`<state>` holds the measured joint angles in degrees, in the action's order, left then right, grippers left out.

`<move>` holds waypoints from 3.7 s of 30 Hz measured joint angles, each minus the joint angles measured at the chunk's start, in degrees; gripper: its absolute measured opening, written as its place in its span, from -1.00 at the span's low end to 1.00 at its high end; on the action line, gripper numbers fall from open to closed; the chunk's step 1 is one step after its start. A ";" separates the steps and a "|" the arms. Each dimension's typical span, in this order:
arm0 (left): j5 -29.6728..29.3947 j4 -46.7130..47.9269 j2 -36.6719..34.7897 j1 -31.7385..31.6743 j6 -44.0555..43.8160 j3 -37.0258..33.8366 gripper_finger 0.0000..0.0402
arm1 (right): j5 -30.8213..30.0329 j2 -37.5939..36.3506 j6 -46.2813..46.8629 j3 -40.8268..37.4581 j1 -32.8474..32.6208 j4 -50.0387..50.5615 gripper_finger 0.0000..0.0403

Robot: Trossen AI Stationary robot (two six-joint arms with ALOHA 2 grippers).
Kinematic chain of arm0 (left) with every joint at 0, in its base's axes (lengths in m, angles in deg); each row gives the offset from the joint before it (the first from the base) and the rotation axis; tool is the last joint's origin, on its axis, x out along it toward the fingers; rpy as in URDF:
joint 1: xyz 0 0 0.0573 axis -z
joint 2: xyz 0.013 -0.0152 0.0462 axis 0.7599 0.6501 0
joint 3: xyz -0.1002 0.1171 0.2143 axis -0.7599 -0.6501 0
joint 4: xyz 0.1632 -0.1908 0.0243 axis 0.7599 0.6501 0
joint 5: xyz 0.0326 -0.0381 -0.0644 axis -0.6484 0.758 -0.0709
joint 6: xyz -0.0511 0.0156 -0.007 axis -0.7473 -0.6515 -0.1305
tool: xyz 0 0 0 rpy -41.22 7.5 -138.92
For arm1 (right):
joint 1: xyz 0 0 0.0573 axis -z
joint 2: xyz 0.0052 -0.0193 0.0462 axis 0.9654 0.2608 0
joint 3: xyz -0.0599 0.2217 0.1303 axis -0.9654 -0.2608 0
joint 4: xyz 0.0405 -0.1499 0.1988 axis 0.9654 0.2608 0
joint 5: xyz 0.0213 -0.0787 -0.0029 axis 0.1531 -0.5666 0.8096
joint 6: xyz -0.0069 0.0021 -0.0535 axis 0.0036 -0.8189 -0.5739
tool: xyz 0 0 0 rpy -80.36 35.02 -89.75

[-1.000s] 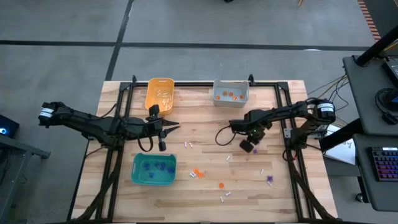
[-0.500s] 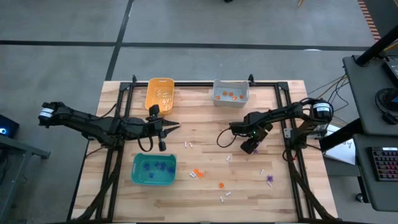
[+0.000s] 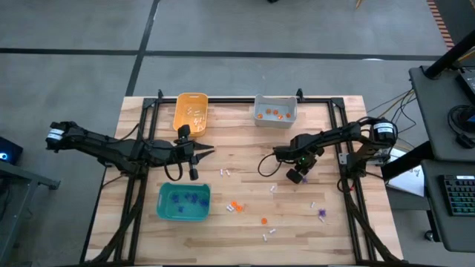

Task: Sort Halloween decoration
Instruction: Put the blue spider toy into the green bin, then put the white bone toy into the orange bin

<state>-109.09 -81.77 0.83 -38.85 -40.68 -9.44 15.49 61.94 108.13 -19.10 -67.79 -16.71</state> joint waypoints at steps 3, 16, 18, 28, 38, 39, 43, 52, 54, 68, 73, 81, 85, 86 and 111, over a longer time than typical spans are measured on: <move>0.00 0.01 0.00 -0.01 0.00 0.00 -0.80 | -0.09 0.00 -0.27 0.00 0.02 0.02 -0.85; 0.00 -0.01 0.00 0.01 0.00 0.00 -0.80 | 0.00 -2.26 -2.61 -0.13 0.07 0.36 -0.96; 0.00 -0.01 0.00 -0.01 0.00 0.00 -0.80 | 0.51 -3.79 -2.65 -0.13 0.07 0.20 -0.96; -0.01 -1.04 0.00 0.00 0.00 0.00 -0.80 | 5.99 -13.96 -4.26 -0.13 0.07 -22.34 -0.96; 0.09 -1.33 -0.04 0.01 0.00 0.00 -0.80 | 15.21 -12.72 -11.70 -0.13 0.07 -61.05 -0.96; 0.05 -1.39 -0.26 -0.01 0.03 0.00 -0.80 | 16.53 -11.89 -12.18 -0.13 0.07 -64.87 -0.96; -0.53 -2.03 -1.01 0.00 1.96 1.34 -0.80 | 19.69 -6.55 -13.49 -0.08 0.04 -80.66 -0.96; -1.34 4.02 -1.72 -0.01 4.80 9.17 -0.80 | 28.60 7.70 -13.97 6.83 -0.22 -99.37 -0.96; -1.39 5.31 -1.86 0.01 4.06 10.62 -0.80 | 29.57 10.67 -14.04 9.84 -0.61 -99.83 -0.96; -1.38 8.70 -4.91 0.08 2.89 12.48 -0.80 | 41.28 29.00 -13.93 32.43 -4.47 -99.76 -0.96; -1.36 9.90 -6.20 0.08 1.28 12.48 -0.80 | 42.11 32.75 -13.59 36.84 -5.33 -97.78 -0.96; -1.33 10.55 -5.21 0.10 -0.02 12.41 -0.80 | 36.63 33.11 -14.63 38.01 -5.33 -90.58 -0.95; -1.33 10.66 -4.28 0.10 -0.02 12.41 -0.80 | 35.51 33.11 -16.59 38.01 -5.39 -86.09 -0.93; -1.31 10.62 -4.16 0.10 -0.02 12.41 -0.80 | 35.40 33.15 -16.75 38.01 -5.44 -85.83 -0.91; 3.75 20.67 7.01 0.10 -24.58 12.45 -0.80 | 26.17 7.84 -35.54 33.55 -7.63 -28.53 -0.74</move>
<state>-105.34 -61.10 7.84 -38.75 -65.26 3.01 41.66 69.77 72.58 14.45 -75.42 -45.24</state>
